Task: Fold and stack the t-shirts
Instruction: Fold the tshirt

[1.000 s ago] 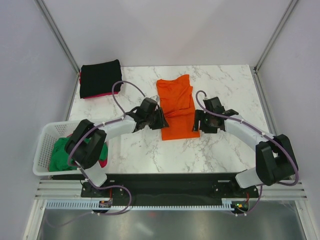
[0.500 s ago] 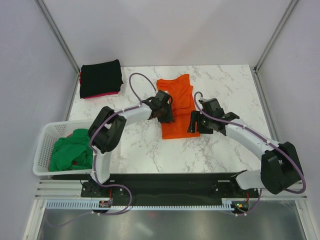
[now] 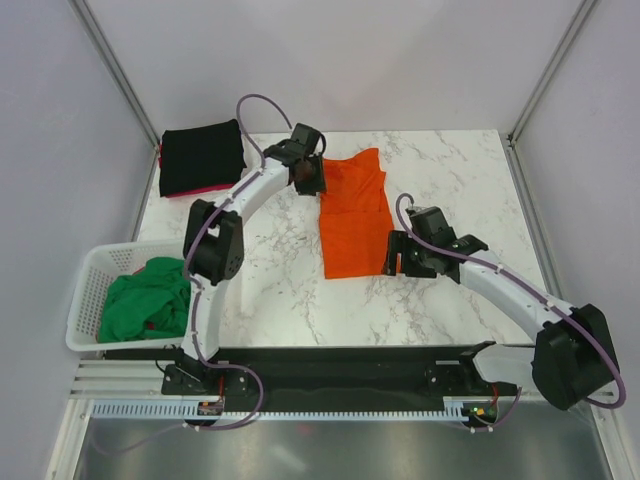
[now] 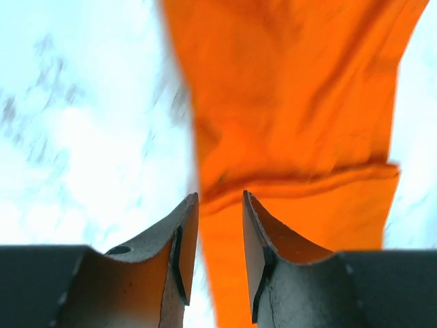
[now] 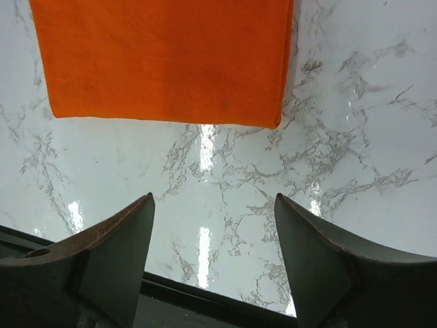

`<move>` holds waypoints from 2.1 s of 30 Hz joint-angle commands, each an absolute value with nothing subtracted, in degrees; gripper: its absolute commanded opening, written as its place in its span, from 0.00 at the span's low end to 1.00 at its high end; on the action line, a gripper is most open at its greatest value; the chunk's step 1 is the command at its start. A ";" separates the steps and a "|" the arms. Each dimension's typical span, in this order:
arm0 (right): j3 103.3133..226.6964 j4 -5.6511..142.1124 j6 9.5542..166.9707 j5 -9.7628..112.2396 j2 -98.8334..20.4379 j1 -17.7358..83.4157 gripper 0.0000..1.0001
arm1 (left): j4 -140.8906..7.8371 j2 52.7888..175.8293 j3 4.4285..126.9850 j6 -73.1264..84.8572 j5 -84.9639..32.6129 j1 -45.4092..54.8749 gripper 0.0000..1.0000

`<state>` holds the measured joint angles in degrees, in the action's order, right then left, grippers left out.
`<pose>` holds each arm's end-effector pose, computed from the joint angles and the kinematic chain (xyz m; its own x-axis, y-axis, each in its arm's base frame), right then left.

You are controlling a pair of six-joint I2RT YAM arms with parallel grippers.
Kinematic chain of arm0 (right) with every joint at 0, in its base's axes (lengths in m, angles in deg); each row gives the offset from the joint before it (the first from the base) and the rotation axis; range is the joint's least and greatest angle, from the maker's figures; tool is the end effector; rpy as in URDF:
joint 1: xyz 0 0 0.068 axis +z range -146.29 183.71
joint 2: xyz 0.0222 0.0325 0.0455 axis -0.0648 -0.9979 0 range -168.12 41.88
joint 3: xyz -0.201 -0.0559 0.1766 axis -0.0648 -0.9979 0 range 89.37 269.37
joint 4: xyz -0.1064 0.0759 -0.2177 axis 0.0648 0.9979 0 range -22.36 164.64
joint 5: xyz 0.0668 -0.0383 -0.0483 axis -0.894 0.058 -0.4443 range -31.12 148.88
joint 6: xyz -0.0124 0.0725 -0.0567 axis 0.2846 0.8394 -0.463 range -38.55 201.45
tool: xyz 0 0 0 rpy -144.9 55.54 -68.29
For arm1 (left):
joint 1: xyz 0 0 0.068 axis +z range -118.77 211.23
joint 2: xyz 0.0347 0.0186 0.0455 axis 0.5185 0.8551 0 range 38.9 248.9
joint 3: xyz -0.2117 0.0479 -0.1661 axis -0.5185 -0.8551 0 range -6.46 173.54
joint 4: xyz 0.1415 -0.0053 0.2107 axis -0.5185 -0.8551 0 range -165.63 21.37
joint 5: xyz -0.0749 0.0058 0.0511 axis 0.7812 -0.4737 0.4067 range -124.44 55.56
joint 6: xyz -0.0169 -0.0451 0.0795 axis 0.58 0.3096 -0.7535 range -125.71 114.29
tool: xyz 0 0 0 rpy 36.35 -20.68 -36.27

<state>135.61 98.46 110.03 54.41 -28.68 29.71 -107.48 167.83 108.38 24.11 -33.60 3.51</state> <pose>0.2331 0.1209 0.1910 -0.8759 0.1035 -0.4712 -0.0660 0.9419 0.3295 0.4647 -0.2455 0.1940 -0.8480 -0.1162 -0.5171 0.0589 0.9490 -0.3099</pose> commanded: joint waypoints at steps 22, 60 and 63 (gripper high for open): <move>126.82 72.65 111.24 41.04 -47.76 17.69 0.54 | -71.56 123.54 40.22 39.28 -26.88 -6.91 0.42; 119.78 74.23 113.09 42.00 -45.39 16.90 0.27 | -56.42 134.35 32.65 45.53 -30.04 -8.76 0.37; 119.61 74.23 113.18 41.83 -45.22 16.98 0.18 | -55.98 134.79 33.00 45.70 -30.66 -9.28 0.18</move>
